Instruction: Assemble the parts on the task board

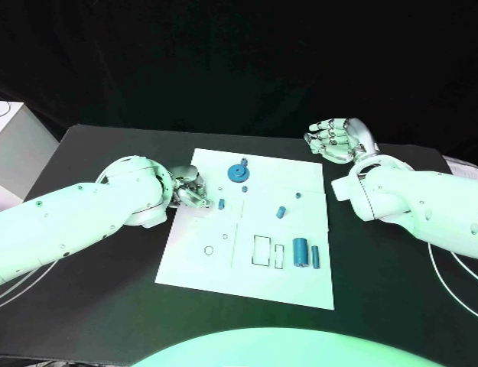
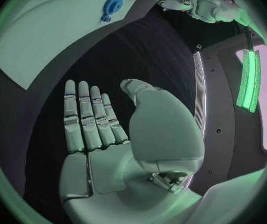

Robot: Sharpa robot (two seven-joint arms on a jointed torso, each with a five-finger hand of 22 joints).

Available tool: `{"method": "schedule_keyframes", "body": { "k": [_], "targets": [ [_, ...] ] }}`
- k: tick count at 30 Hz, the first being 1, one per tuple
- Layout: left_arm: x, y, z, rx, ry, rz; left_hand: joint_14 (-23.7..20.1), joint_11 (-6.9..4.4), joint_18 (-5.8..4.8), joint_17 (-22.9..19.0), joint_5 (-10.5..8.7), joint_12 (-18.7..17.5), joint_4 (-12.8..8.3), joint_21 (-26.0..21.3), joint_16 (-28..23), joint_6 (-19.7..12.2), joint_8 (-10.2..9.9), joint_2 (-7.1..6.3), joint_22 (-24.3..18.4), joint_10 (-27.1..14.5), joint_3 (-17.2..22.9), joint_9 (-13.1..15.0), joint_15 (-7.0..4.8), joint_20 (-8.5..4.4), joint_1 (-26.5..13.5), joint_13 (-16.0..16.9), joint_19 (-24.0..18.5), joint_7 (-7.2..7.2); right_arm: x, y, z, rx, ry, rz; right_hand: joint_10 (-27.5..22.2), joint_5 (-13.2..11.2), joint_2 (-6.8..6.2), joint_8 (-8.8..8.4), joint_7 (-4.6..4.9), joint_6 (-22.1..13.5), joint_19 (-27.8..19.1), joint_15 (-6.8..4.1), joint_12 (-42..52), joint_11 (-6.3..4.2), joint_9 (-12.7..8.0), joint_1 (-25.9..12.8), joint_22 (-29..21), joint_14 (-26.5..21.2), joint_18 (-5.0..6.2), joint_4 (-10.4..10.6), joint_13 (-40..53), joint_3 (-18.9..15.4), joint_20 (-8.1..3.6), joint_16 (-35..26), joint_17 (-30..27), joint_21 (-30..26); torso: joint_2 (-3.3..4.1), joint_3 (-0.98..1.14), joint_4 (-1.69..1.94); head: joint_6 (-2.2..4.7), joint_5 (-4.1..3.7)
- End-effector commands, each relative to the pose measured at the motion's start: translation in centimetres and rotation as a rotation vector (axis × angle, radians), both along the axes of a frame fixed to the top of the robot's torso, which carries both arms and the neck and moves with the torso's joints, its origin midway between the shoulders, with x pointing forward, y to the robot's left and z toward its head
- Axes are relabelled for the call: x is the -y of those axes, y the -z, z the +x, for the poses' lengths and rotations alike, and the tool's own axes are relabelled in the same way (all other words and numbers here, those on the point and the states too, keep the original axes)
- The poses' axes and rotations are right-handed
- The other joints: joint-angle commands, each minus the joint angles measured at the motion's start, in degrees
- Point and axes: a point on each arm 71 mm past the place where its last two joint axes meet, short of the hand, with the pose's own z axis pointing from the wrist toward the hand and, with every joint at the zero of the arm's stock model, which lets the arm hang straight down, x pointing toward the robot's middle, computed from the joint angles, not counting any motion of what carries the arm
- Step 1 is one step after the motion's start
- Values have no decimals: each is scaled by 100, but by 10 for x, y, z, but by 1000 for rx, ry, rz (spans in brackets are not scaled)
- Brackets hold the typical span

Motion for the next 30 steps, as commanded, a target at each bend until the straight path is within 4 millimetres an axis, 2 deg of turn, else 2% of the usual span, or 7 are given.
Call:
{"method": "schedule_keyframes", "body": {
  "k": [1, 12, 14, 21, 30],
  "targets": [
    [3, 12, -7, -65, 28, 15, 381, 29, 9, 865, -11, -12, 74, -42, -31, 8, -16, -19, -18, -25, -164, -6, -25, 8, -56, -13, -44, 39, -1, 1, 0, -4, -18, 0, 12, 26, 27, -20, 338, -1, -27, 36, -22, 33, -8, -15, -13, -8, 74, -25, -10, -20, 8, -38, -10, -15, 0, -5, -1, 2, -8],
    [1, 10, -8, -52, 18, 10, 371, 56, 16, 846, -10, 4, 550, -96, -40, 12, -36, 33, -71, -73, -1143, -83, -2, 30, 48, -20, -47, 69, -1, 2, -1, -9, -17, 0, 16, 25, 25, -23, 338, 2, -30, 37, -23, 33, -10, -7, -27, -8, 75, -35, -19, -20, 9, -46, -22, -15, 0, -9, 2, 12, -14],
    [1, 10, -8, -47, 14, 8, 364, 67, 19, 827, -13, -7, 571, -110, -48, 0, -43, 48, -92, -95, -1327, -94, 6, 35, 25, -43, -56, 81, -1, 2, -1, -9, -17, -1, 17, 25, 24, -23, 338, 2, -31, 37, -23, 33, -10, -4, -30, -8, 75, -38, -21, -20, 10, -48, -25, -15, -2, -6, 1, 13, -16],
    [-1, 7, -10, -38, 11, 2, 345, 81, 28, 783, -10, -21, 581, -138, -68, -31, -45, 100, -134, -138, -1590, -104, 18, 44, -21, -80, -78, 97, -1, 2, -1, -10, -18, 0, 19, 24, 21, -27, 339, 3, -34, 39, -26, 34, -12, 4, -45, -9, 75, -49, -32, -20, 11, -57, -38, -14, 2, -7, 1, 17, -28],
    [-6, 1, -10, -22, 4, -1, 341, 86, 31, 775, -13, -21, 579, -148, -71, -43, -38, 111, -150, -151, -1660, -101, 23, 47, -28, -87, -88, 101, -1, 3, -2, -12, -17, 0, 19, 22, 23, -30, 341, 3, -38, 41, -29, 36, -14, -3, -56, -13, 74, -47, -40, -23, 13, -65, -48, -15, -3, -4, 1, 27, -27]
  ]
}}
